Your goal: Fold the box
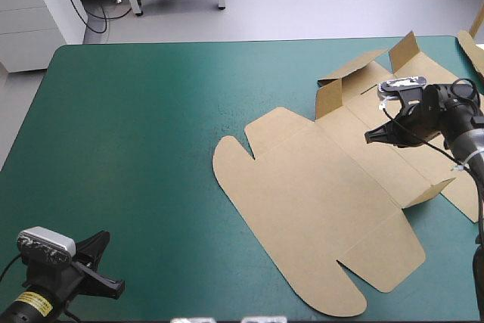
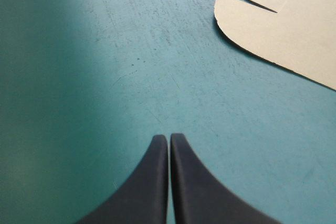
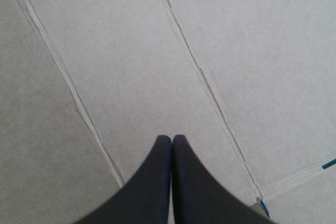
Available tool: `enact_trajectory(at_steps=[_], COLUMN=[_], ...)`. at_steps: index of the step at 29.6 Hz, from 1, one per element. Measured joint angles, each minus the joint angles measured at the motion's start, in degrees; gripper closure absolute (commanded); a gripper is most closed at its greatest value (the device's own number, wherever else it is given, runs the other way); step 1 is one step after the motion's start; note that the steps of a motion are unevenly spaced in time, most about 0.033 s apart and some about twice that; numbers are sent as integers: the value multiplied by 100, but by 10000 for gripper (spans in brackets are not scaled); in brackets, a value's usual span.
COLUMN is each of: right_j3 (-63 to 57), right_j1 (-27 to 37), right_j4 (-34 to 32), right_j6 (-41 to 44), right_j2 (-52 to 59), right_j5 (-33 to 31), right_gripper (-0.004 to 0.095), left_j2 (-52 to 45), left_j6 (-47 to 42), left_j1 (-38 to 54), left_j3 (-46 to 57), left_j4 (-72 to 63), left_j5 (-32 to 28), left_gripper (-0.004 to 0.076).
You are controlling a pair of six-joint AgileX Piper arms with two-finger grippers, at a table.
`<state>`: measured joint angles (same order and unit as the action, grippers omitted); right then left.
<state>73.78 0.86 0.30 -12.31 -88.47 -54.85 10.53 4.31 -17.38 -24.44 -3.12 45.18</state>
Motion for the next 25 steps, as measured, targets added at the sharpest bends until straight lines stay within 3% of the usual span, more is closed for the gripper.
enact_trajectory(at_steps=[19, 25], right_j3=[0, 76], right_j1=[0, 0], right_j4=[-30, -30], right_j6=[12, 438], right_j2=[0, -2], right_j5=[-15, -288], right_gripper=[929, 929], left_j2=[0, 0], left_j6=[0, 0], left_j1=[0, 0], left_j3=[0, 0], left_j4=[0, 0], left_j5=[0, 0], left_gripper=[731, 731])
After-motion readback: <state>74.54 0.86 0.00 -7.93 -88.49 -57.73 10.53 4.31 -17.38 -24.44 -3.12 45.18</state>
